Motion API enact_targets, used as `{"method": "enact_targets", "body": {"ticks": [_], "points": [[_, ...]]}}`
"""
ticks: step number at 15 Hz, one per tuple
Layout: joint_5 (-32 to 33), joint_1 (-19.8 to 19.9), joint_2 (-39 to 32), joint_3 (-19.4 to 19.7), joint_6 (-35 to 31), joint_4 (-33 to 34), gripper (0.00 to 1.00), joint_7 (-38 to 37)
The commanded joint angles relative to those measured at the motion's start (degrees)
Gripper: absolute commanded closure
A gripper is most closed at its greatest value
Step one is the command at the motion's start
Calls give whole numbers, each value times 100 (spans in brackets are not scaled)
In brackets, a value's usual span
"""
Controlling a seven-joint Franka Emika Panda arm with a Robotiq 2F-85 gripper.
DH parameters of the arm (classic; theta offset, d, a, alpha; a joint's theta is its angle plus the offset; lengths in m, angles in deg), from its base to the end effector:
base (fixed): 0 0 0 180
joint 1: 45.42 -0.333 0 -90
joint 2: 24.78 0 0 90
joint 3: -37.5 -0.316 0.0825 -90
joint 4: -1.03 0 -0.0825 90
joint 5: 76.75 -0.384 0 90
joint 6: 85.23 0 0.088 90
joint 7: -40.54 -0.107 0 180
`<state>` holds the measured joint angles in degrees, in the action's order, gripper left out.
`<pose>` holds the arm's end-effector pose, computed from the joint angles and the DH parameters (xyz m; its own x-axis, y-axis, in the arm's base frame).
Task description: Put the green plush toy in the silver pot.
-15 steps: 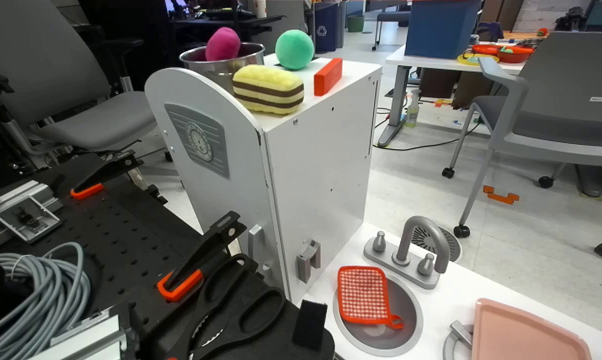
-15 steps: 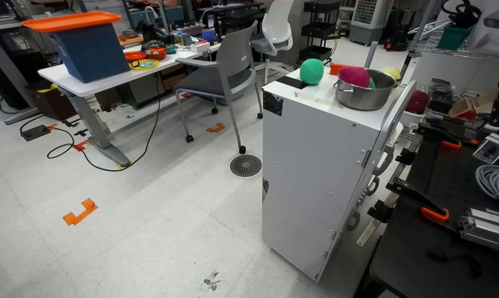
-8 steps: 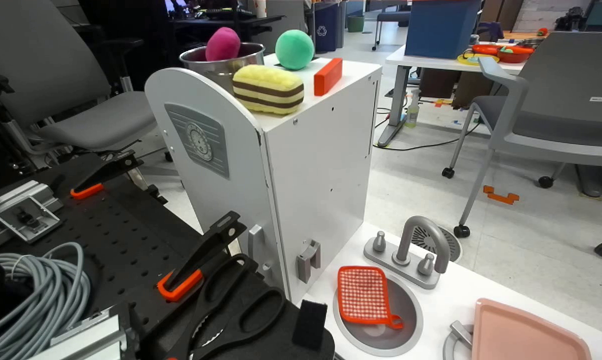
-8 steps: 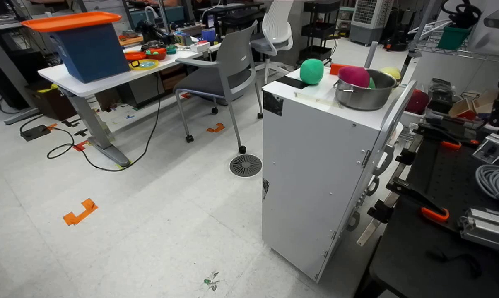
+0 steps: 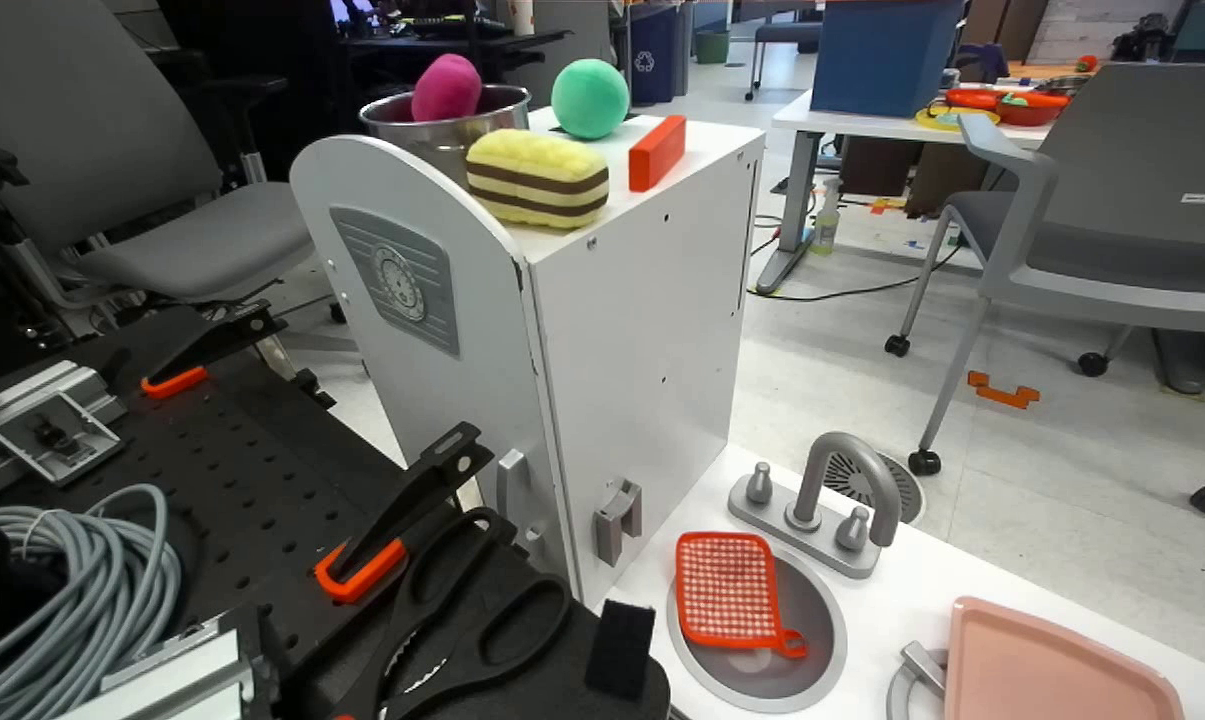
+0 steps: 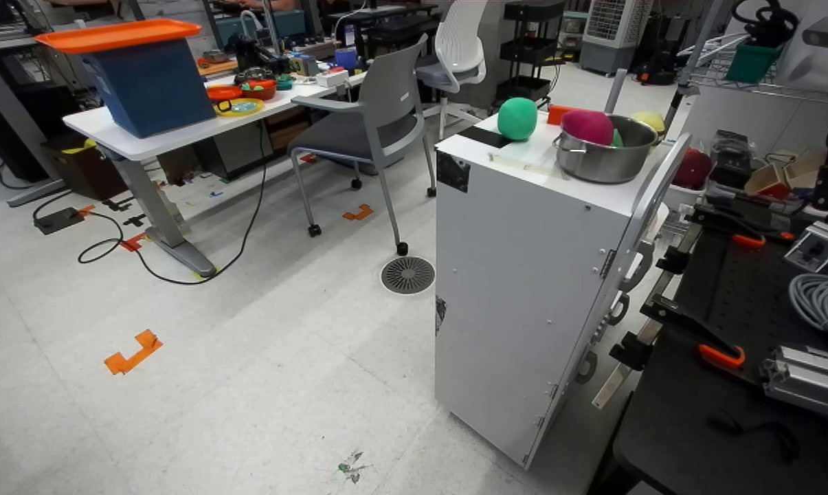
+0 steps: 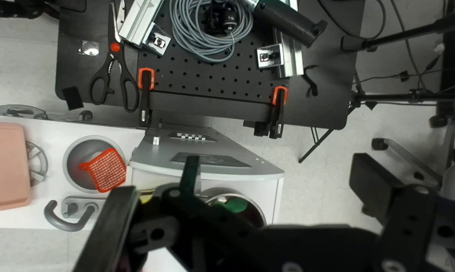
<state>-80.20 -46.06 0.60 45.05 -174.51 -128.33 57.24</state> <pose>0.3876 -0.0458 0.5143 0.9568 0.1980 -0.2128 0.1600 -0.9699 -0.1834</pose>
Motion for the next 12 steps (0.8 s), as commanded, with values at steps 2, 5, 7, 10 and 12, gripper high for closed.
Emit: {"method": "enact_targets", "body": {"ticks": [2,5,7,10,12], "points": [[5,334,-497,118,-390,676,0,-259],[6,442,-828,107,-682,960,0,-418],[8,452,-977,73,-774,1039,0,-498],[107,409,-1063,-11,-865,1027,0,-422],[249,369,-1057,-109,-1098,923,0,-341]]}}
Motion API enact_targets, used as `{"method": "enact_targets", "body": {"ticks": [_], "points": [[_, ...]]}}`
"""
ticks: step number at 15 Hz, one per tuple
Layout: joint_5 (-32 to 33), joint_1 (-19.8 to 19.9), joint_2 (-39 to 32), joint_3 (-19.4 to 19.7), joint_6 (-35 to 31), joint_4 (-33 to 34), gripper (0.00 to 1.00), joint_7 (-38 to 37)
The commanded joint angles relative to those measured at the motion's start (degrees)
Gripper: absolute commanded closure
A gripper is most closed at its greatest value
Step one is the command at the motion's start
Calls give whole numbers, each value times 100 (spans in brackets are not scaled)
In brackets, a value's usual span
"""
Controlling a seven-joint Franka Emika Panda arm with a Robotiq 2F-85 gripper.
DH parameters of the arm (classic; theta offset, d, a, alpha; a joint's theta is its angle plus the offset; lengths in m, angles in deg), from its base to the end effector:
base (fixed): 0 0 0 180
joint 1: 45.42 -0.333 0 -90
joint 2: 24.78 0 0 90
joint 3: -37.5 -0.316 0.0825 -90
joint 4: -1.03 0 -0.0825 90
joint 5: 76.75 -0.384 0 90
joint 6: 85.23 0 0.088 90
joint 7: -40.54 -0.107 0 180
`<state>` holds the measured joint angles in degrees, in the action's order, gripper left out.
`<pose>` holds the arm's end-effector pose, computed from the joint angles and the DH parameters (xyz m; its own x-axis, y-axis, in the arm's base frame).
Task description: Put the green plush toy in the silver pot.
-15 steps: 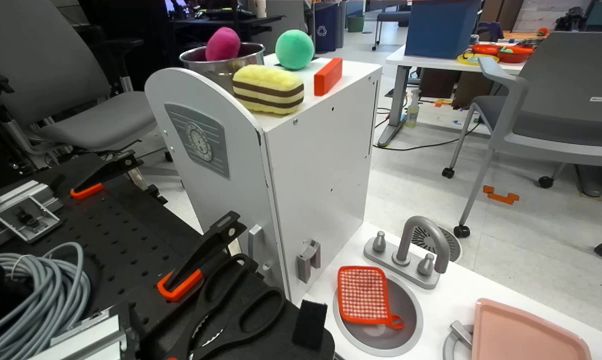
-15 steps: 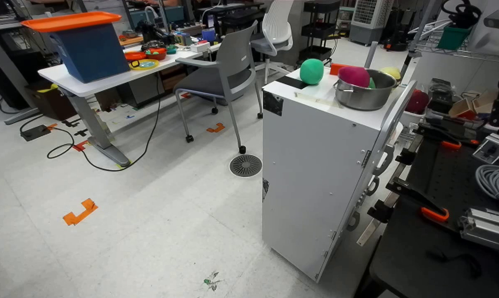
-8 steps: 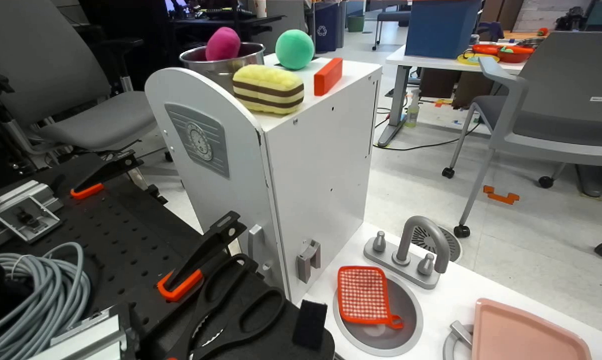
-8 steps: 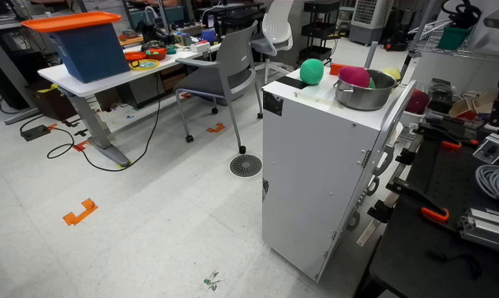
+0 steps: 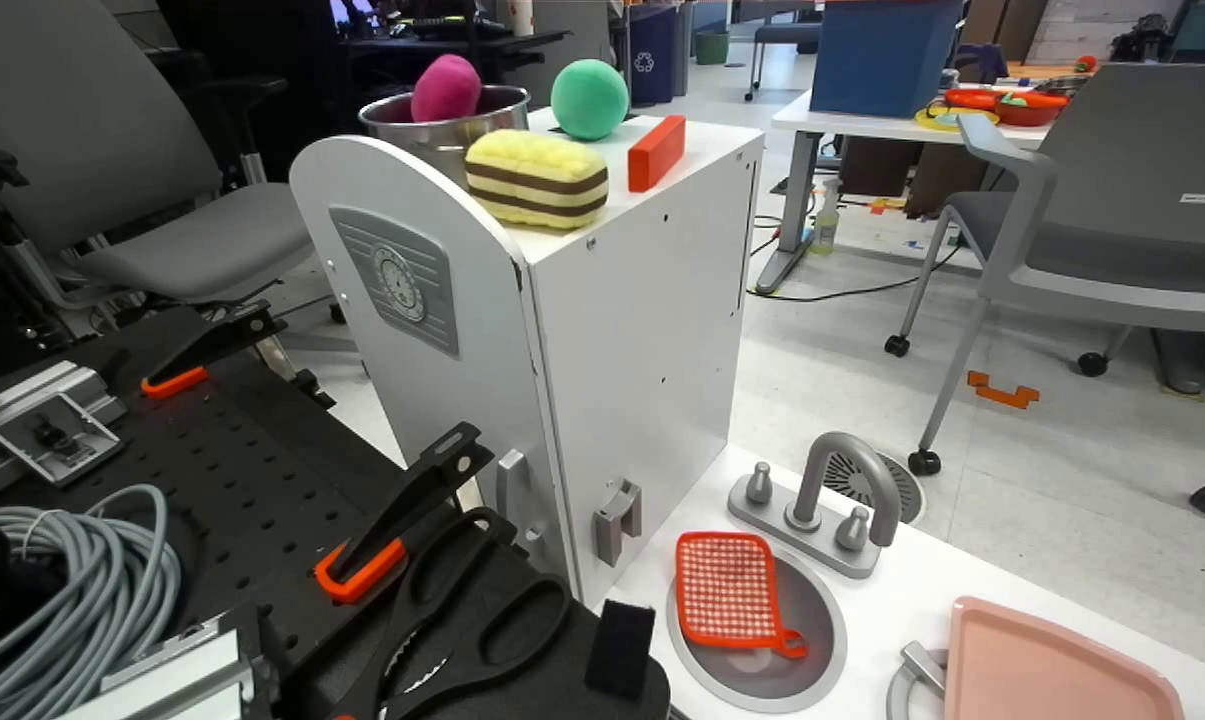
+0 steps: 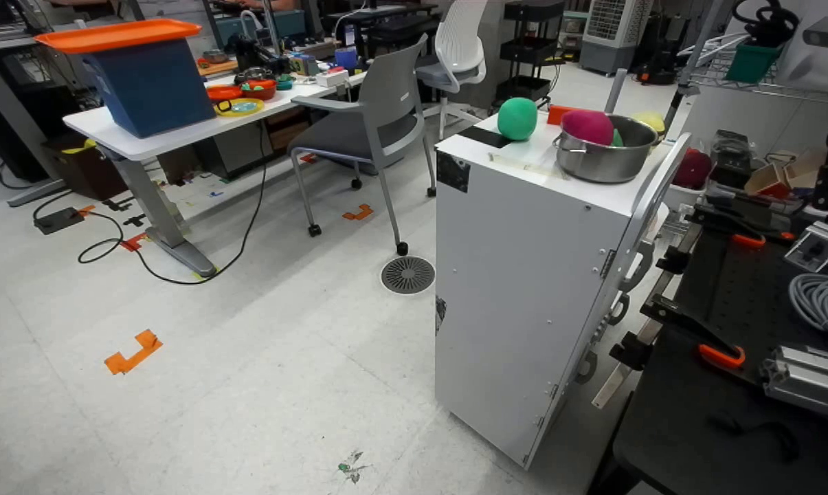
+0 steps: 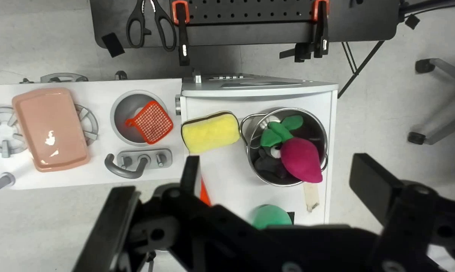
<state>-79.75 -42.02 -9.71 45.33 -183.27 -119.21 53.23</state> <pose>0.4554 -0.0900 0.5207 0.9941 0.0275 -0.1049 0.0157 -0.9936 -0.1116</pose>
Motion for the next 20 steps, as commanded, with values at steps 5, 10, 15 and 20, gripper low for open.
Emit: {"method": "enact_targets", "body": {"ticks": [5,10,15,20], "points": [[786,-128,-125,-447,-1075,-289,0,-115],[1009,-134,-381,-554,-1636,-575,0,-233],[994,-41,-515,-482,-1847,-777,0,-442],[1060,-15,-671,-502,-2822,-744,0,-975]]}}
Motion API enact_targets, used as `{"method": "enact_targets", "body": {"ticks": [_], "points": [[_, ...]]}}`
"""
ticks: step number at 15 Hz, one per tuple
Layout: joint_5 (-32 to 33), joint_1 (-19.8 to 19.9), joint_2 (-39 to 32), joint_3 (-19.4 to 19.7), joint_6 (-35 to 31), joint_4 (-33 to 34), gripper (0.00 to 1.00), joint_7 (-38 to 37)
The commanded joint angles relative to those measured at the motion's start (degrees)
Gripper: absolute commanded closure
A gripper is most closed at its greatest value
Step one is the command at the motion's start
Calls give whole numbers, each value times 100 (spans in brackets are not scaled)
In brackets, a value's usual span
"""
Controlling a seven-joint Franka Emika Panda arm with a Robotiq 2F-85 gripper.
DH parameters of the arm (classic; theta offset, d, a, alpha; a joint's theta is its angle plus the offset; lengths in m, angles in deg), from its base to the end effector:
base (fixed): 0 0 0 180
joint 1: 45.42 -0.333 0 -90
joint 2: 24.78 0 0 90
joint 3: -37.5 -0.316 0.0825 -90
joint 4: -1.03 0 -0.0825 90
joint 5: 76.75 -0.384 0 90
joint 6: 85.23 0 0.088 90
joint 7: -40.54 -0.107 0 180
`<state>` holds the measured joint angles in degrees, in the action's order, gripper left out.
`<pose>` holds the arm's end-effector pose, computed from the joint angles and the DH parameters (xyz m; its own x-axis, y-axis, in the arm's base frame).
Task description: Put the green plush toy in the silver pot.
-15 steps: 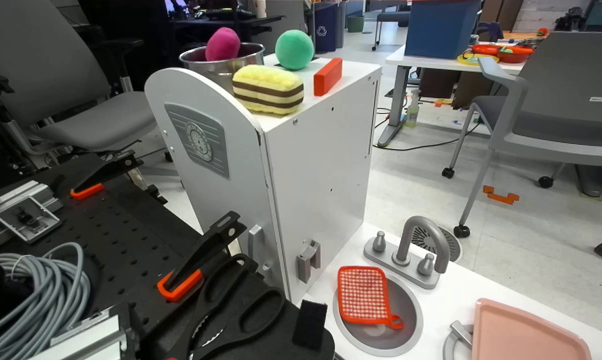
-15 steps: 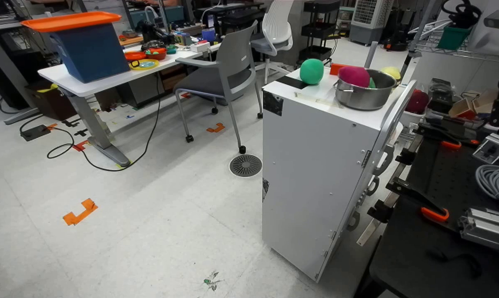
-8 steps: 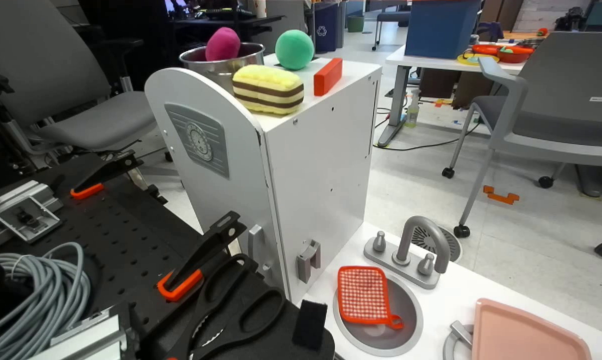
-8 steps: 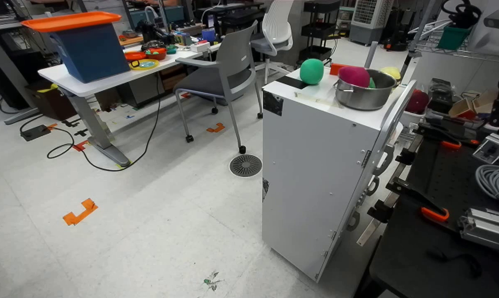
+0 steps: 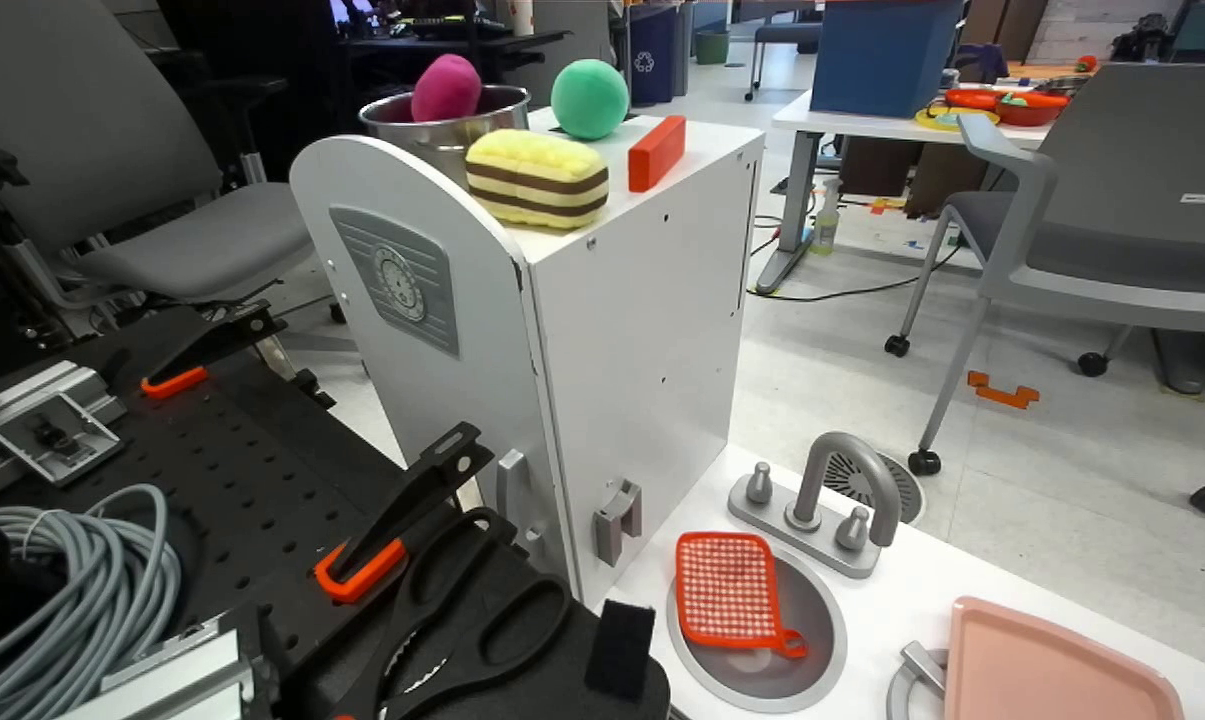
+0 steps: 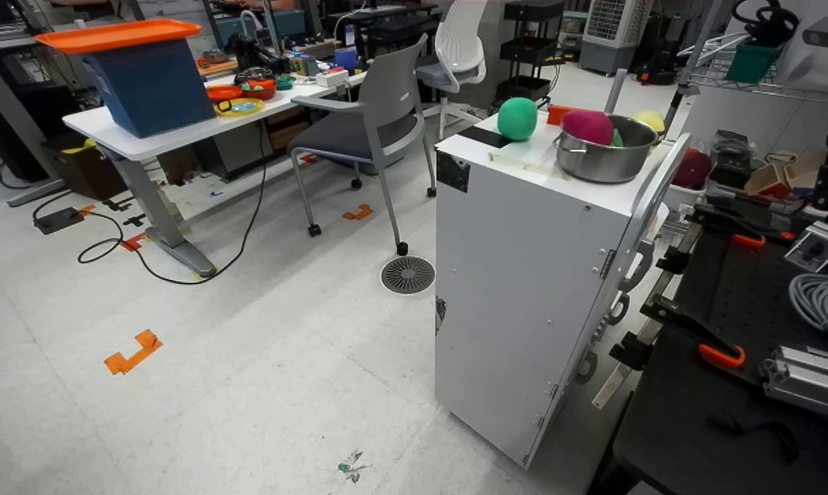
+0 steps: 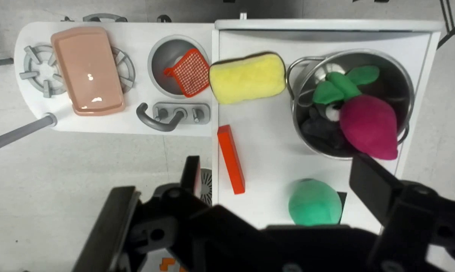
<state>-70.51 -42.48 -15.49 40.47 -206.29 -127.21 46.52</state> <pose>0.4952 -0.0569 0.4409 0.9980 0.0573 0.0252 0.0549 -0.9944 0.0899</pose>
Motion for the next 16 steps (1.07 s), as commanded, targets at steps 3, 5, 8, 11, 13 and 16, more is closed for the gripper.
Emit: {"method": "enact_targets", "body": {"ticks": [3,5,8,11,13,16], "points": [[-75,5,-155,-6,-619,184,0,-424],[-277,-18,-87,11,65,282,0,-369],[-103,0,-97,-5,-270,121,0,-397],[-103,0,-98,-5,-272,108,0,-397],[-103,0,-98,-5,-272,108,0,-397],[-103,0,-98,-5,-272,108,0,-397]]}}
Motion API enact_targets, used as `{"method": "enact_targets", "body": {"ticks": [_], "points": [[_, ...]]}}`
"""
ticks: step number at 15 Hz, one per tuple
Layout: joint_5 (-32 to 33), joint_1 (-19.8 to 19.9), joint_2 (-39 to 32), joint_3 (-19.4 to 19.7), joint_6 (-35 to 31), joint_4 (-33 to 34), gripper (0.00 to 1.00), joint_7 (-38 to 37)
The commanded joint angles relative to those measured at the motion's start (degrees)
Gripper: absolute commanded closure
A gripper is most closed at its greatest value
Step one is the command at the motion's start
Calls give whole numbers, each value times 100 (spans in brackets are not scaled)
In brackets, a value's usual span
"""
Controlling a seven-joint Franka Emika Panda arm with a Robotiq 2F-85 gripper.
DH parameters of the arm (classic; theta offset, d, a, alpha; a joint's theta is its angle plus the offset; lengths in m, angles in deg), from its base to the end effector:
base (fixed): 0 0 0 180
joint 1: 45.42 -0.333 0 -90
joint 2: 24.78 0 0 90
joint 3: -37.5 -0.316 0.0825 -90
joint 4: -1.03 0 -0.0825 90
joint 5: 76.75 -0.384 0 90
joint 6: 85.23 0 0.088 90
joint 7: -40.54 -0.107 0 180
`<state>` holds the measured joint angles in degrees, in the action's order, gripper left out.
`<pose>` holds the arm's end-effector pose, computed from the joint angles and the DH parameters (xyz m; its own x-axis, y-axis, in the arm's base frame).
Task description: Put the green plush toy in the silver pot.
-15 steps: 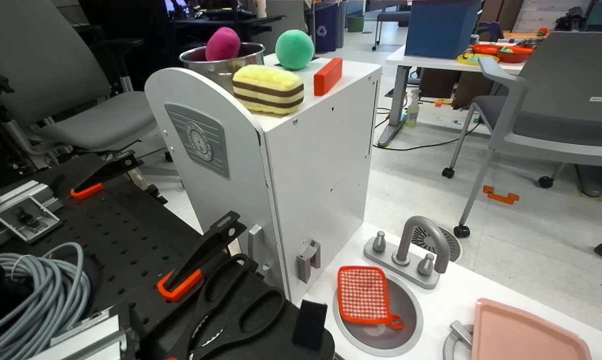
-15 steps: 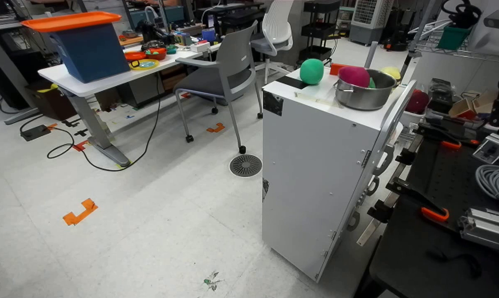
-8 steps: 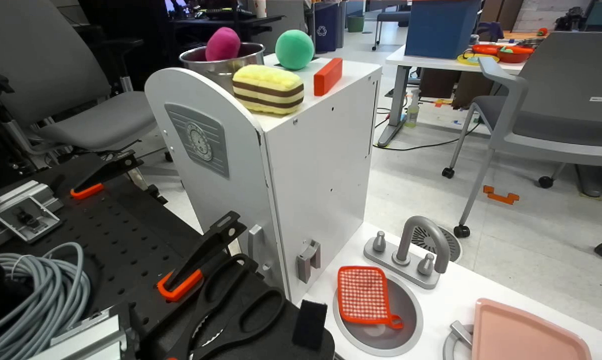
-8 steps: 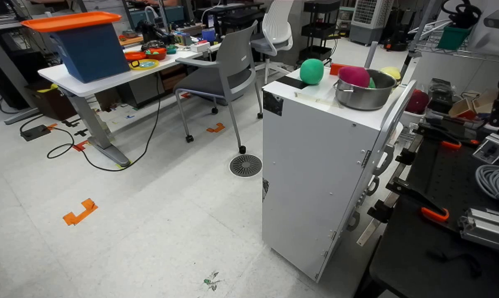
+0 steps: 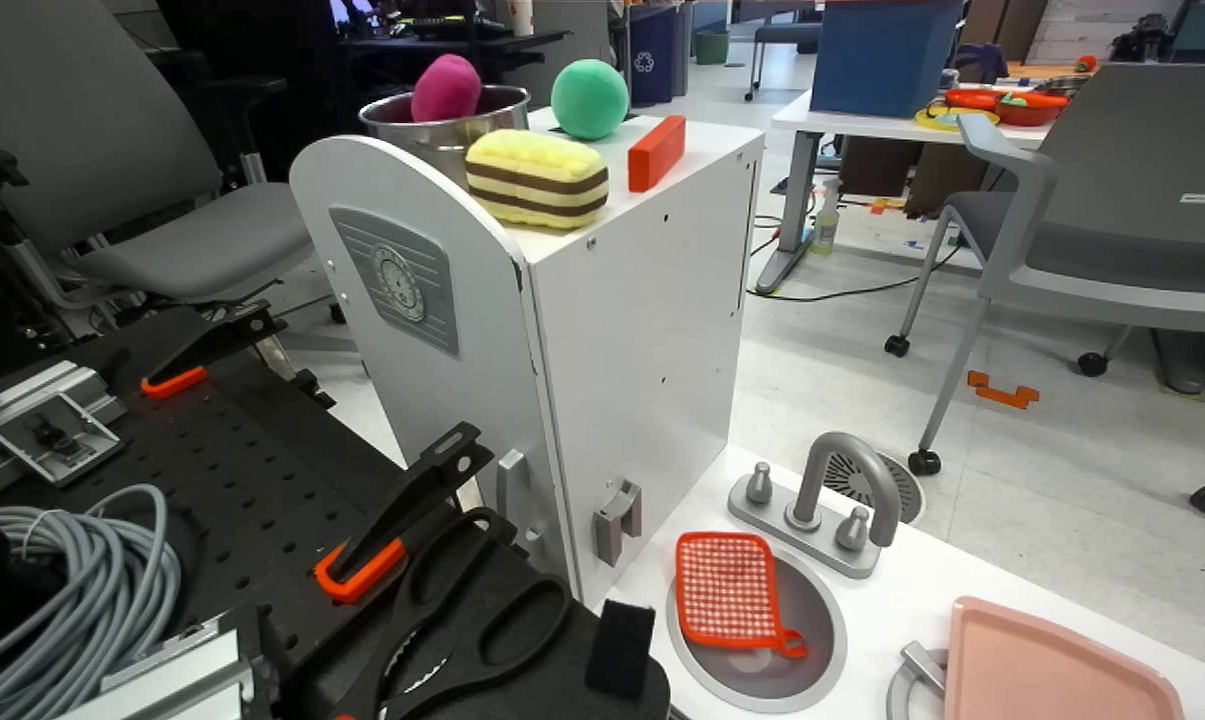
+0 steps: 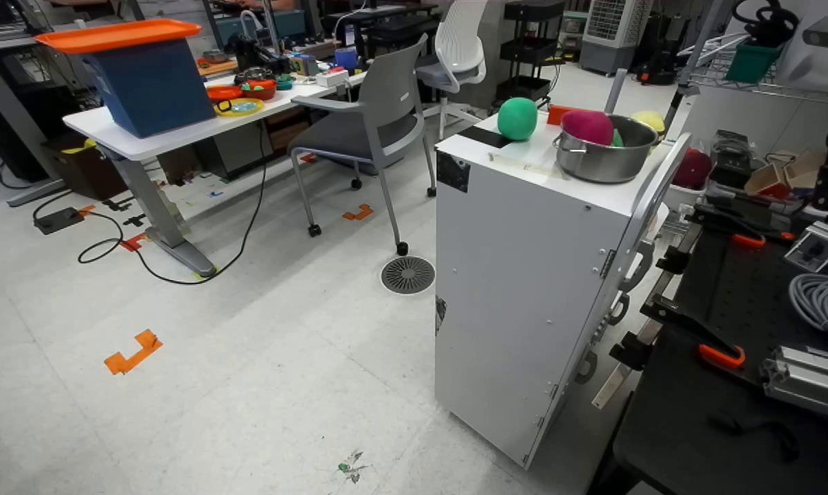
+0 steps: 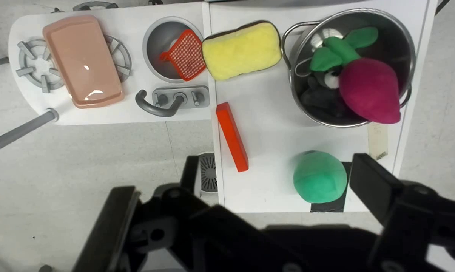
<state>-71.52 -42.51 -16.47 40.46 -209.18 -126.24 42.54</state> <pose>0.5059 -0.0562 0.4449 0.9965 -0.0164 0.0826 -0.0227 -0.9969 0.0752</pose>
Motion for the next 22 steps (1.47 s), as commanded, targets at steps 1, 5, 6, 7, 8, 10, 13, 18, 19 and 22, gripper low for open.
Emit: {"method": "enact_targets", "body": {"ticks": [1,5,6,7,8,10,13,18,19,22], "points": [[-2,3,0,-4,17,12,0,1],[-18,-10,-161,-3,-117,71,0,70],[16,-17,-227,-15,-172,112,0,80],[13,-31,-332,-25,-223,187,0,114],[-44,-46,-432,-31,-212,268,0,149],[15,-61,-649,-67,-273,432,0,139],[57,-67,-1013,-92,-245,739,0,109],[299,-90,-1454,-105,-506,1104,0,38],[358,-97,-1541,-103,-584,1175,0,20],[428,-121,-1785,-113,-681,1407,0,45]]}}
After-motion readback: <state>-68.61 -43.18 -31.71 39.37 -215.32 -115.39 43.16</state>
